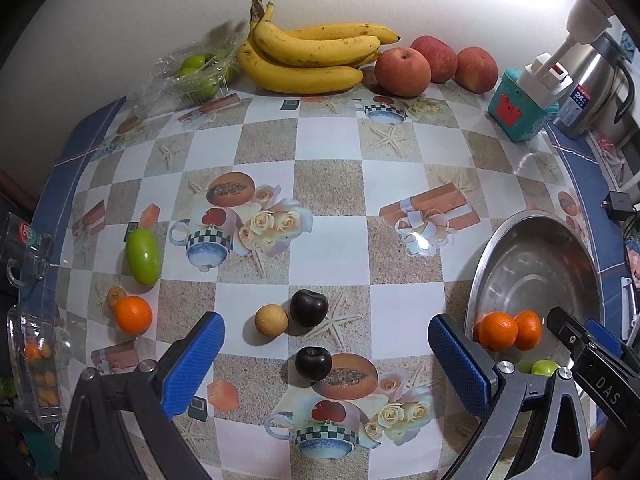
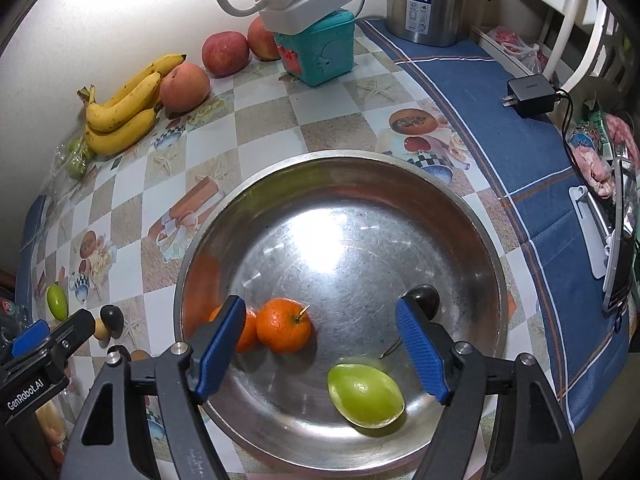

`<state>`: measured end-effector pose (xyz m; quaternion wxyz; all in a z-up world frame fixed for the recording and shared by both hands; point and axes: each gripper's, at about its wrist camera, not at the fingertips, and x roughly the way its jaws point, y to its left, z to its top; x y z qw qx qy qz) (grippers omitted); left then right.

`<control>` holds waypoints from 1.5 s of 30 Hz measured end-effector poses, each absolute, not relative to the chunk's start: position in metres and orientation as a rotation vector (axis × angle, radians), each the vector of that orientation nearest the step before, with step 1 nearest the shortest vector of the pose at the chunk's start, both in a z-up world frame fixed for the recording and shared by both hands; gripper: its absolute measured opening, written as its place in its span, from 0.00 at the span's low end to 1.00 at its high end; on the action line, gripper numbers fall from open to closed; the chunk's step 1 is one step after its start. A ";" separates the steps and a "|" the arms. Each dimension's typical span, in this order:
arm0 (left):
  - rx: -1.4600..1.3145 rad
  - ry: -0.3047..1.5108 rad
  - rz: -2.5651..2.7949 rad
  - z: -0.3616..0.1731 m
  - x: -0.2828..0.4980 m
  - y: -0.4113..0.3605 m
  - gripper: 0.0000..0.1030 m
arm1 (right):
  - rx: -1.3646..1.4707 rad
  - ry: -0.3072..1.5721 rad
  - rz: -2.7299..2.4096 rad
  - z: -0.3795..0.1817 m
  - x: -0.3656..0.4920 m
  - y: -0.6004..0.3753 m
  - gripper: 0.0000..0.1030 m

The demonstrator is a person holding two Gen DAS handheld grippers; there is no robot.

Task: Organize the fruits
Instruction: 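Lift both open grippers up and away from the steel bowl, then move both grippers toward the loose fruit beside the green mango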

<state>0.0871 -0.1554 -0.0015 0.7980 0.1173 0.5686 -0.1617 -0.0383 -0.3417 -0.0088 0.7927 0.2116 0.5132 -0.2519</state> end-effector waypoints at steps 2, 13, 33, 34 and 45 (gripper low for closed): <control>0.247 1.220 -0.343 -0.002 0.088 -0.154 1.00 | 0.456 1.105 -0.541 -0.009 -0.038 -0.341 0.76; 0.239 1.220 -0.337 -0.001 0.090 -0.151 1.00 | 0.435 1.075 -0.534 -0.005 -0.037 -0.340 0.99; 0.287 1.158 -0.282 0.010 0.108 -0.112 1.00 | 0.395 1.064 -0.491 -0.002 -0.024 -0.313 0.99; 0.287 1.156 -0.267 0.010 0.111 -0.106 1.00 | 0.396 1.057 -0.480 -0.001 -0.022 -0.309 0.99; 0.196 1.186 -0.060 0.008 0.149 -0.002 1.00 | 0.342 1.040 -0.300 0.007 0.016 -0.238 0.99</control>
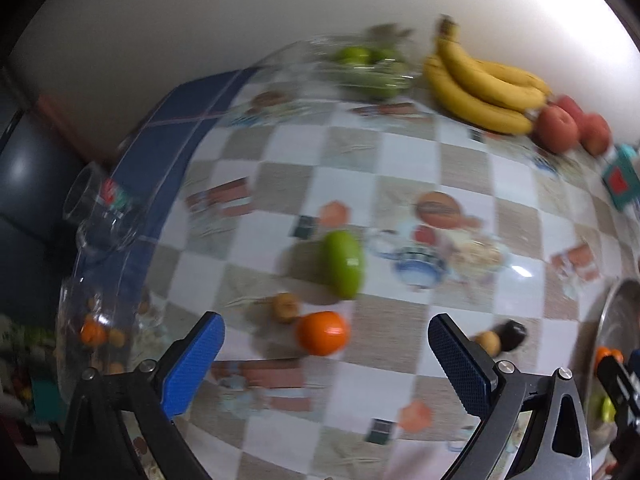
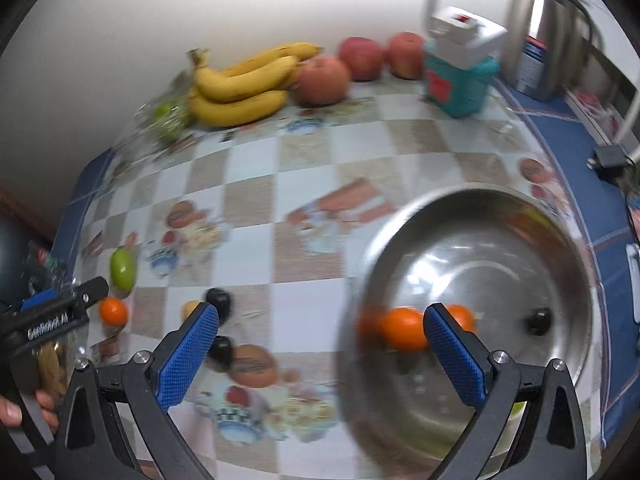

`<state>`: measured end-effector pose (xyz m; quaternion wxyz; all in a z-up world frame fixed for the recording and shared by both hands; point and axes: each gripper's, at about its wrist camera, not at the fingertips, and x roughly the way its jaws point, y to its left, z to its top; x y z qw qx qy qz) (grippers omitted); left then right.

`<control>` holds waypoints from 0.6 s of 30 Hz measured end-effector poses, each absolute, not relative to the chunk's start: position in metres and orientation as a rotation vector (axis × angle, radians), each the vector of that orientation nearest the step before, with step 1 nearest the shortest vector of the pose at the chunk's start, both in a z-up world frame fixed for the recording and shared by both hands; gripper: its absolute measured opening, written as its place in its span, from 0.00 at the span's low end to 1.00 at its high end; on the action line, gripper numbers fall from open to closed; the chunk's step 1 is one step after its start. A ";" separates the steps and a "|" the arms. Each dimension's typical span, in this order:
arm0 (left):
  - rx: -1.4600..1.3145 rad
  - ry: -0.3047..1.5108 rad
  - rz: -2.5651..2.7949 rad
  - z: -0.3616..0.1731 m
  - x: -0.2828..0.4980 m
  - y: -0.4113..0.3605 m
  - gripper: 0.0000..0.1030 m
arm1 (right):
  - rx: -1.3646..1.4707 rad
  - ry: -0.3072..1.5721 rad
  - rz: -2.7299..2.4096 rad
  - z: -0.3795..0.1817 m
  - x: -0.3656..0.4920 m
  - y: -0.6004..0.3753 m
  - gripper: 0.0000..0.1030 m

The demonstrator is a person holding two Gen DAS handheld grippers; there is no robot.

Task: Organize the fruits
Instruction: 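Move both grippers toward the loose fruit beside the green mango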

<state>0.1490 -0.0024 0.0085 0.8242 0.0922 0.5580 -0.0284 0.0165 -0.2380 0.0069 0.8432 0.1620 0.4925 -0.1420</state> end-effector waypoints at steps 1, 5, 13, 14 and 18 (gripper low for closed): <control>0.182 1.189 -0.052 0.008 0.151 0.005 1.00 | 0.337 1.042 -0.291 0.007 0.020 -0.232 0.99; 0.135 1.200 -0.033 0.008 0.157 0.030 1.00 | 0.333 1.053 -0.241 0.004 0.031 -0.208 0.99; 0.027 1.246 -0.025 -0.003 0.169 0.064 0.98 | 0.292 1.093 -0.177 -0.009 0.047 -0.164 0.99; 0.023 1.251 -0.025 -0.005 0.170 0.066 0.98 | 0.287 1.098 -0.174 -0.011 0.048 -0.160 0.99; 0.005 1.283 -0.033 -0.017 0.174 0.071 0.91 | 0.283 1.121 -0.168 -0.020 0.053 -0.150 0.99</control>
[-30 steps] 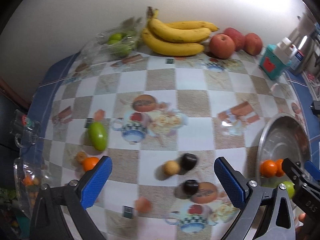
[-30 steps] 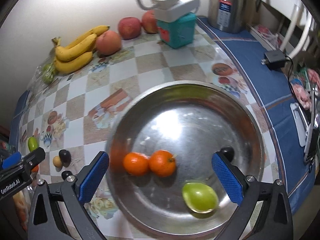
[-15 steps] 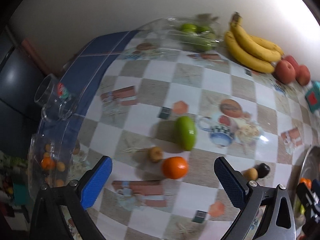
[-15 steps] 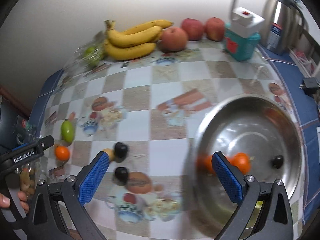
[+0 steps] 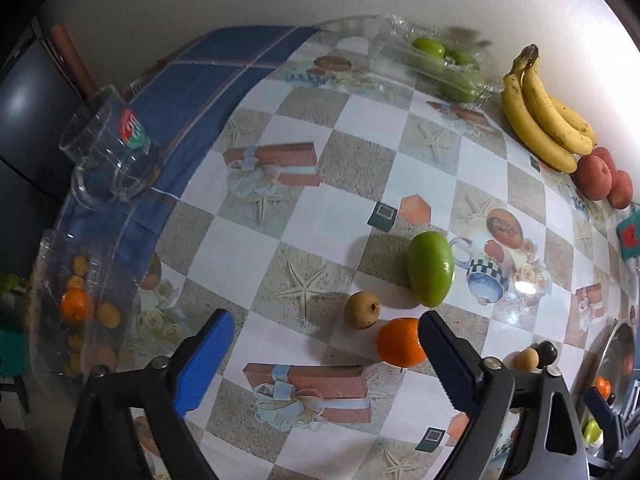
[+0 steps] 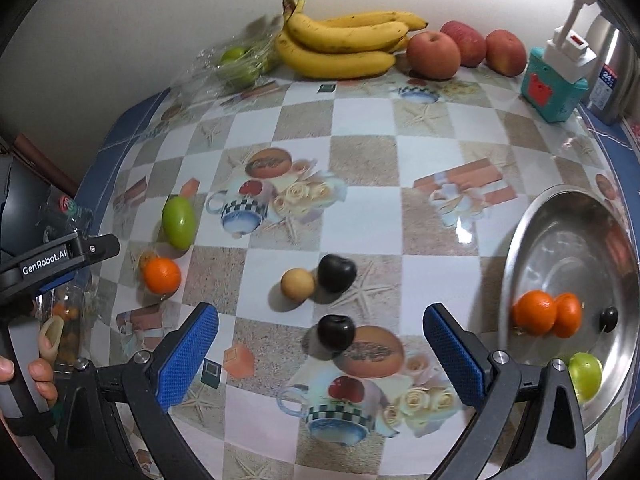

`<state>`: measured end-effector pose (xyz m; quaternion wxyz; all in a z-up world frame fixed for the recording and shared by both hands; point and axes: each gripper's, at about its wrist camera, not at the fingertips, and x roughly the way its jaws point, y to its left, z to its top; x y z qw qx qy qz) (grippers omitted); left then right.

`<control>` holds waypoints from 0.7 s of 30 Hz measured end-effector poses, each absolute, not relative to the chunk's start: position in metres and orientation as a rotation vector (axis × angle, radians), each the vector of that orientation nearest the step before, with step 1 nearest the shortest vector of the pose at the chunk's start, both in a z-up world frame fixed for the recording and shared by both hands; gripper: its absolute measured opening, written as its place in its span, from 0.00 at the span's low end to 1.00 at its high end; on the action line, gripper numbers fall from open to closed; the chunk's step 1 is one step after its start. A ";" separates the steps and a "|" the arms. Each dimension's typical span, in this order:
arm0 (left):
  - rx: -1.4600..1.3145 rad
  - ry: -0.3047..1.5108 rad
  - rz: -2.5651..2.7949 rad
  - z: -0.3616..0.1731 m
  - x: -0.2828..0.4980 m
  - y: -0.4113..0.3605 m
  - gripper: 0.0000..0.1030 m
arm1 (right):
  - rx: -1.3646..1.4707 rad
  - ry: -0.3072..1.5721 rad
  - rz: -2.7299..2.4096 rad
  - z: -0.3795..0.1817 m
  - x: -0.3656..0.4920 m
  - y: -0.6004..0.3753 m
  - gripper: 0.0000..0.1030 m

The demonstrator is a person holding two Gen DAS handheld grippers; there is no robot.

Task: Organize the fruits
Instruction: 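Move both grippers toward the loose fruit beside the green mango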

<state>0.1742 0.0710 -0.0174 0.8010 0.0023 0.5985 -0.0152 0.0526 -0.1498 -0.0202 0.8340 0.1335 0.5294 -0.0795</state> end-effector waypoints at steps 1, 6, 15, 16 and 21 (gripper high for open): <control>-0.001 1.295 -0.033 -0.022 0.175 0.072 0.90 | 0.278 1.128 -0.170 -0.023 0.054 -0.148 0.99; -0.041 1.337 -0.034 -0.040 0.180 0.074 0.80 | 0.273 1.159 -0.179 -0.035 0.057 -0.142 0.99; -0.104 1.343 -0.077 -0.050 0.186 0.073 0.61 | 0.255 1.195 -0.185 -0.056 0.062 -0.137 0.91; -0.107 1.342 -0.081 -0.051 0.187 0.073 0.60 | 0.253 1.199 -0.188 -0.058 0.063 -0.137 0.91; -0.122 1.350 -0.079 -0.054 0.189 0.075 0.51 | 0.247 1.201 -0.205 -0.061 0.061 -0.139 0.71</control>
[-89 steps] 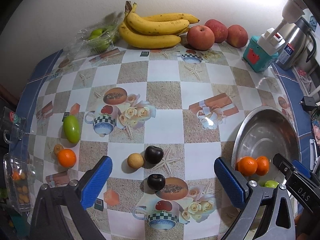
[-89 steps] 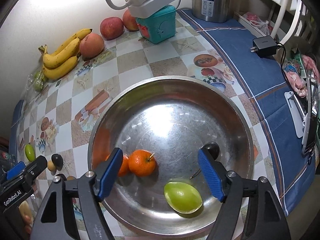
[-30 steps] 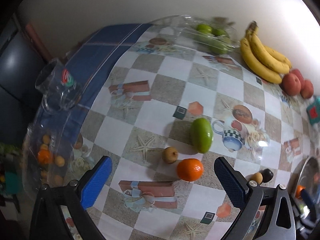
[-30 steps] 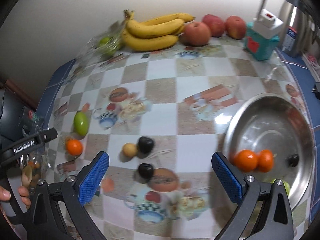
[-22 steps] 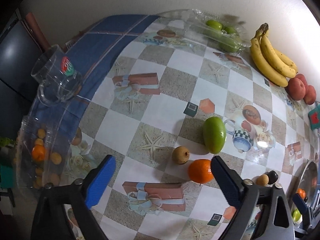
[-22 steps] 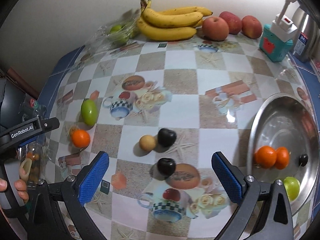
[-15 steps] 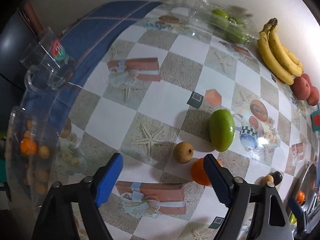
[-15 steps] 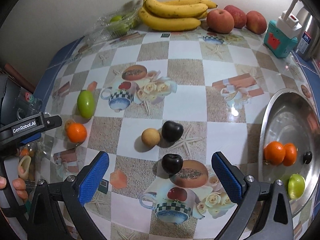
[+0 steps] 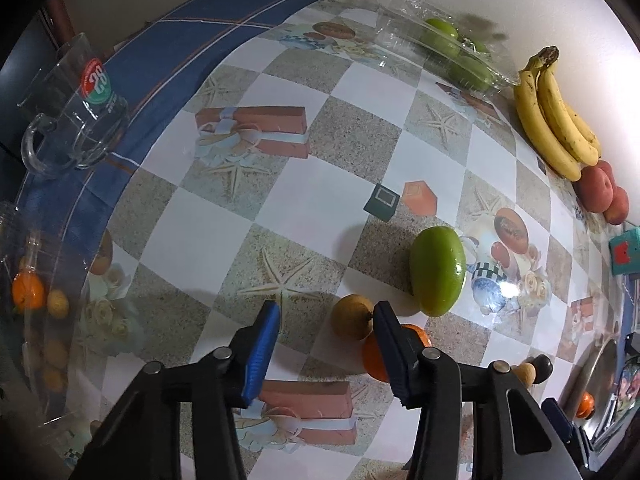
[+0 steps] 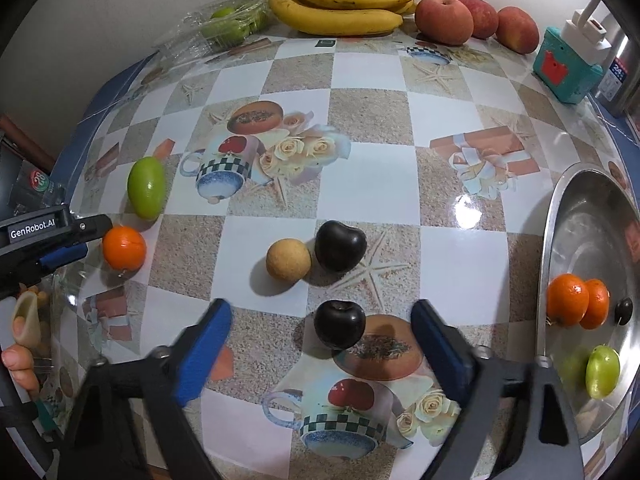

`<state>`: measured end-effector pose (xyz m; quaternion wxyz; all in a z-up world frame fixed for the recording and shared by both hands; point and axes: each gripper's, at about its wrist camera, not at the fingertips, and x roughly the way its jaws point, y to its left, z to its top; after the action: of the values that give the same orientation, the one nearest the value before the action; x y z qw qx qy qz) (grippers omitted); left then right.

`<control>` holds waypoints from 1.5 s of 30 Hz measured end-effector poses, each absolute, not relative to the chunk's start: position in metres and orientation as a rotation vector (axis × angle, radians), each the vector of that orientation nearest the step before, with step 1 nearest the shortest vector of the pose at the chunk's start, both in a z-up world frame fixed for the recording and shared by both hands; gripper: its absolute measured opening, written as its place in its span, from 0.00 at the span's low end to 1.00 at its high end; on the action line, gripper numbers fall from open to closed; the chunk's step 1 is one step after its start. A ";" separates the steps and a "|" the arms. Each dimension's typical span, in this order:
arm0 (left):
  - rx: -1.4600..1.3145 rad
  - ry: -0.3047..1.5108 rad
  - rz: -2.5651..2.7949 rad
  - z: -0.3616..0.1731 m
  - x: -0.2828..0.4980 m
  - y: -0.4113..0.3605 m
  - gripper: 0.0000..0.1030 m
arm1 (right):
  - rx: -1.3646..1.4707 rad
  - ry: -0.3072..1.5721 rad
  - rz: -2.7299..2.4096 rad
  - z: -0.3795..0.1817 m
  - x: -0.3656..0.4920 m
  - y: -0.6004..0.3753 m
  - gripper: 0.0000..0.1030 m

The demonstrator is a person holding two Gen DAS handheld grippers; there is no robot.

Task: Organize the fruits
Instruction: 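Move both grippers toward the loose fruit beside the green mango, then grasp a dark plum with the right gripper while the left gripper grasps a tan round fruit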

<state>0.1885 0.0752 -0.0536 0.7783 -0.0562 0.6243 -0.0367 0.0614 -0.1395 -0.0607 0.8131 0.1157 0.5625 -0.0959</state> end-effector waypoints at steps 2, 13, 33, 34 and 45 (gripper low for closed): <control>-0.147 1.359 -0.095 -0.056 0.189 0.076 0.50 | 0.251 1.202 -0.209 -0.061 0.061 -0.141 0.67; -0.207 1.377 -0.119 -0.063 0.190 0.075 0.39 | 0.268 1.214 -0.206 -0.065 0.058 -0.141 0.47; -0.236 1.340 -0.129 -0.046 0.188 0.081 0.20 | 0.289 1.214 -0.210 -0.061 0.055 -0.147 0.27; -0.238 1.336 -0.128 -0.044 0.188 0.082 0.20 | 0.287 1.214 -0.208 -0.061 0.055 -0.146 0.27; -0.256 1.275 -0.114 -0.019 0.185 0.097 0.20 | 0.319 1.194 -0.195 -0.051 0.053 -0.148 0.26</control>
<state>0.1851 0.0966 -0.0194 0.7944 -0.1191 0.5932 -0.0530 0.0533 -0.1482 -0.0508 0.8105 0.1494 0.5590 -0.0912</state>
